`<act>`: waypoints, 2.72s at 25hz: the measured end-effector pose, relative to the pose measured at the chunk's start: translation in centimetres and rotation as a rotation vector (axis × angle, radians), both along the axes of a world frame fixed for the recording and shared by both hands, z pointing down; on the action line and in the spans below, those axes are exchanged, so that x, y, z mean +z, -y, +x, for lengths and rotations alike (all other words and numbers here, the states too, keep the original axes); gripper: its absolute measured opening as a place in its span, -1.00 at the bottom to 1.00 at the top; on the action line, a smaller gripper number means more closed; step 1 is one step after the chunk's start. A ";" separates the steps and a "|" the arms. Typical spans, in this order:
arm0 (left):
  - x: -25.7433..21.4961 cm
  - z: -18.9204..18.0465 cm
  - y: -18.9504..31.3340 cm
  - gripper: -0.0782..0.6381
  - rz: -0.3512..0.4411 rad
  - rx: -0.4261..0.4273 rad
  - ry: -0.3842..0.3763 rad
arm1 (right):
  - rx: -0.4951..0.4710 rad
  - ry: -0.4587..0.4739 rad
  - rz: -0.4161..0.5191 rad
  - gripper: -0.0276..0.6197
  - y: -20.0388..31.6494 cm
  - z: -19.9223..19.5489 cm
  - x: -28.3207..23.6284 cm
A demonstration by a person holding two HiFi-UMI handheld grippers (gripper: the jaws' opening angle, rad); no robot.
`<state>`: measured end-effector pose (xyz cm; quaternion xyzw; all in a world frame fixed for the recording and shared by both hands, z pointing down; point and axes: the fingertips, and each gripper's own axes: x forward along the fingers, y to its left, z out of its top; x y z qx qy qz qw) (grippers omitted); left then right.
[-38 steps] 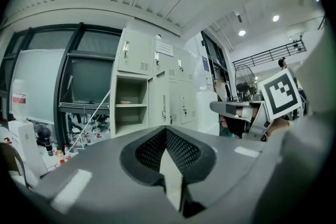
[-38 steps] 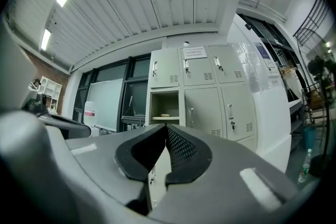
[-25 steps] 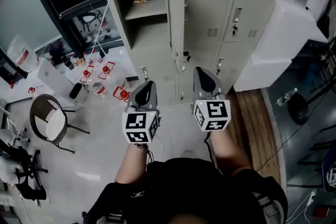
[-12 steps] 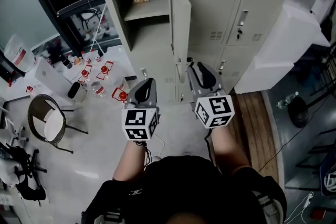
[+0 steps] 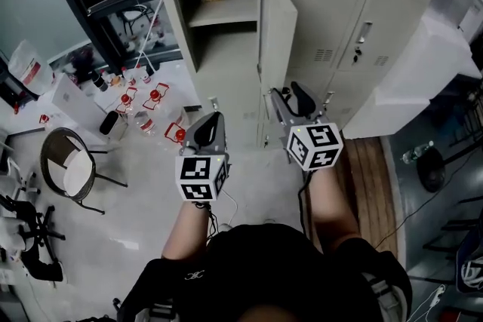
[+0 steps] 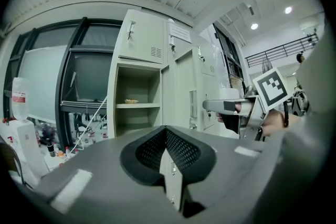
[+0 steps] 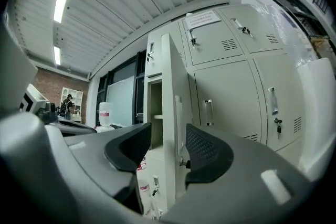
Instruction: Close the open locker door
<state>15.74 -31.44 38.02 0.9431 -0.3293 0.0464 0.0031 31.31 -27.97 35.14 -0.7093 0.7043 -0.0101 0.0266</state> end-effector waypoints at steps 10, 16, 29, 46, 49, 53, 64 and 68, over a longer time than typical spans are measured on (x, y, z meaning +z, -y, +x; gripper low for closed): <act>0.8 -1.4 1.3 -0.78 -0.013 -0.036 0.015 | -0.050 -0.003 -0.035 -0.34 3.0 0.4 0.5; 1.0 -2.2 2.0 -0.78 -0.016 -0.054 0.019 | -0.096 0.016 -0.049 -0.39 4.1 -0.3 0.8; 1.3 -6.5 4.7 -0.78 -0.014 -0.138 0.012 | -0.219 -0.023 -0.062 -0.41 8.4 -6.1 0.9; 1.7 -15.0 9.6 -0.78 -0.024 -0.265 0.008 | -0.195 -0.051 -0.070 -0.42 16.1 -11.8 0.9; 1.6 -16.0 10.4 -0.78 -0.019 -0.281 0.004 | -0.198 -0.055 -0.076 -0.42 17.5 -12.4 0.9; 1.5 -17.3 11.2 -0.78 -0.011 -0.300 0.006 | -0.204 -0.046 -0.083 -0.46 19.2 -13.1 0.9; 1.0 -20.9 12.1 -0.78 0.004 -0.368 0.004 | -0.179 -0.050 -0.099 -0.49 24.1 -13.9 0.8; 1.3 -21.7 11.8 -0.78 -0.012 -0.387 0.003 | -0.158 -0.054 -0.101 -0.49 25.9 -13.9 0.8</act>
